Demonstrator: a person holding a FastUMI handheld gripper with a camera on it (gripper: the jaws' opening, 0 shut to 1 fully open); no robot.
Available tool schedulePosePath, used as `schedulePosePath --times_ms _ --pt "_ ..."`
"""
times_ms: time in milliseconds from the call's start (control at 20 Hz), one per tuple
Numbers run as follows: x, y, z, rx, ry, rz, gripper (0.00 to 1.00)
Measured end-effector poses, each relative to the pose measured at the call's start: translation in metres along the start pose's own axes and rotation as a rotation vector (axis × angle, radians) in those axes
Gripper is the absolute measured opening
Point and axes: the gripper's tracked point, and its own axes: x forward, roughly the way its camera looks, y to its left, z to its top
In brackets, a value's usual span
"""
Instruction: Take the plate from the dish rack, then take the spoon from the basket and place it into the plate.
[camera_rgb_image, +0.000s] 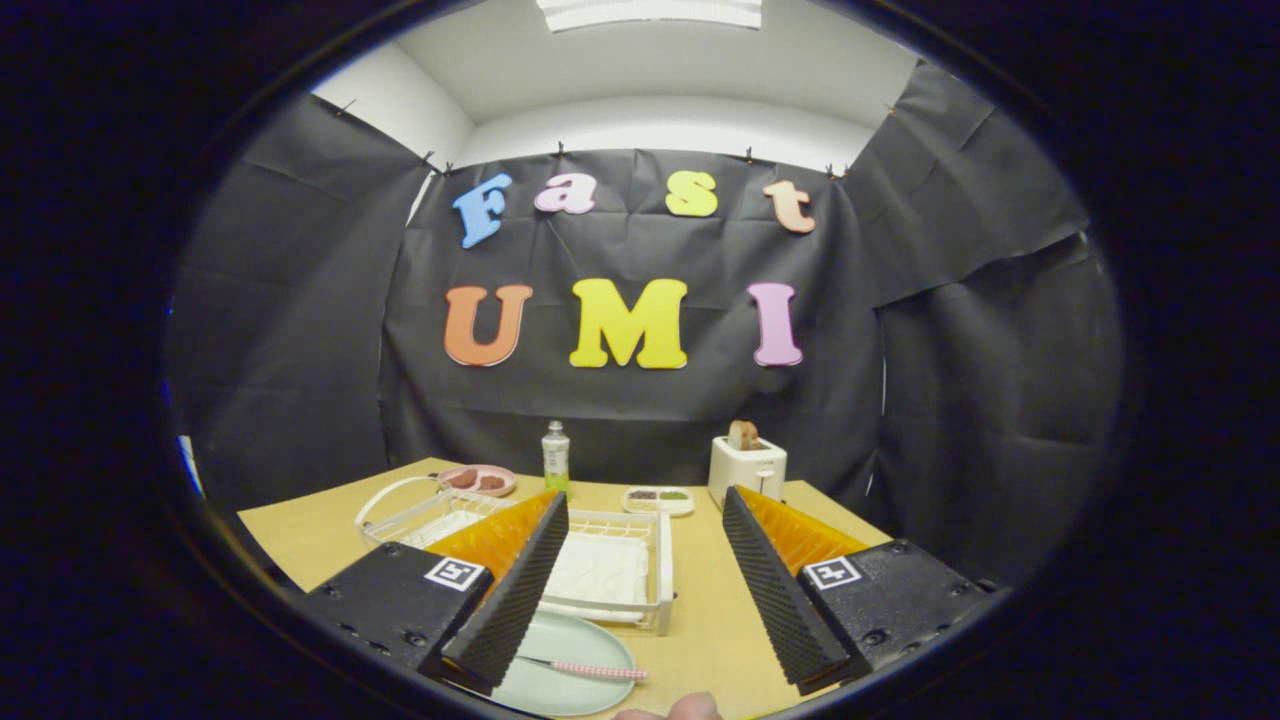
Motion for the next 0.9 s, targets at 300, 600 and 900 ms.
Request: schedulePosePath --times_ms 300,600,900 --pt "-0.041 -0.049 0.014 -0.004 -0.090 -0.063 1.00" --pt "-0.060 -0.082 -0.001 0.026 -0.116 -0.076 1.00" --pt "-0.072 -0.097 -0.011 0.047 -0.107 -0.059 1.00"
